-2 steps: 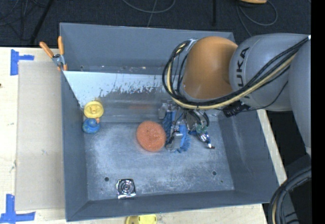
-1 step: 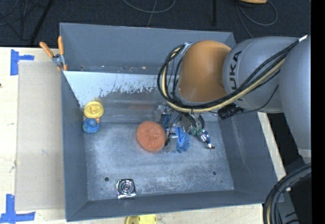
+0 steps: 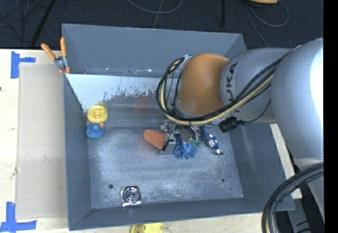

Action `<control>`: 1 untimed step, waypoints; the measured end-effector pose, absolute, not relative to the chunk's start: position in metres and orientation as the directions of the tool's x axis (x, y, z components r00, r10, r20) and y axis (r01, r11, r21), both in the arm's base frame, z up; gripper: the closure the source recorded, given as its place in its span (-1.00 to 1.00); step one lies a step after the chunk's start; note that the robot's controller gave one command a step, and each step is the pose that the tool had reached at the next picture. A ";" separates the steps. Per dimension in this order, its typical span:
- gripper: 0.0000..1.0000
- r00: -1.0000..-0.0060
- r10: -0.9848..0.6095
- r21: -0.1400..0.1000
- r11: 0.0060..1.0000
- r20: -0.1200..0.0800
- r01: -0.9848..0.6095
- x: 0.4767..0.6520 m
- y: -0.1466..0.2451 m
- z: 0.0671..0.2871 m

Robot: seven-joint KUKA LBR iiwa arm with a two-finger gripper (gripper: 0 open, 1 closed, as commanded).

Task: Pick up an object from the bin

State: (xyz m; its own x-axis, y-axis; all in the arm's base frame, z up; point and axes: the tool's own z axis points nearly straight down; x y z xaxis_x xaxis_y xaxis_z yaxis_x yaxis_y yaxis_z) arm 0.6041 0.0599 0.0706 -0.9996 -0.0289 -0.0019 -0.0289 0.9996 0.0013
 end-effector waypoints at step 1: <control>1.00 -1.000 -0.029 0.001 1.000 -0.002 -0.029 0.604 0.060 0.071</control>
Offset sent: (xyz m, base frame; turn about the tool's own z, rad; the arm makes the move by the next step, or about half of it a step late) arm 0.0081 -0.0185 0.1057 -0.0163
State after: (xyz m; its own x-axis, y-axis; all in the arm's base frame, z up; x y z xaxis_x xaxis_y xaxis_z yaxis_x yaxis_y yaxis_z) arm 0.6041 0.0599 0.0706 -0.9996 -0.0285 -0.0019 -0.0285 0.9996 0.0014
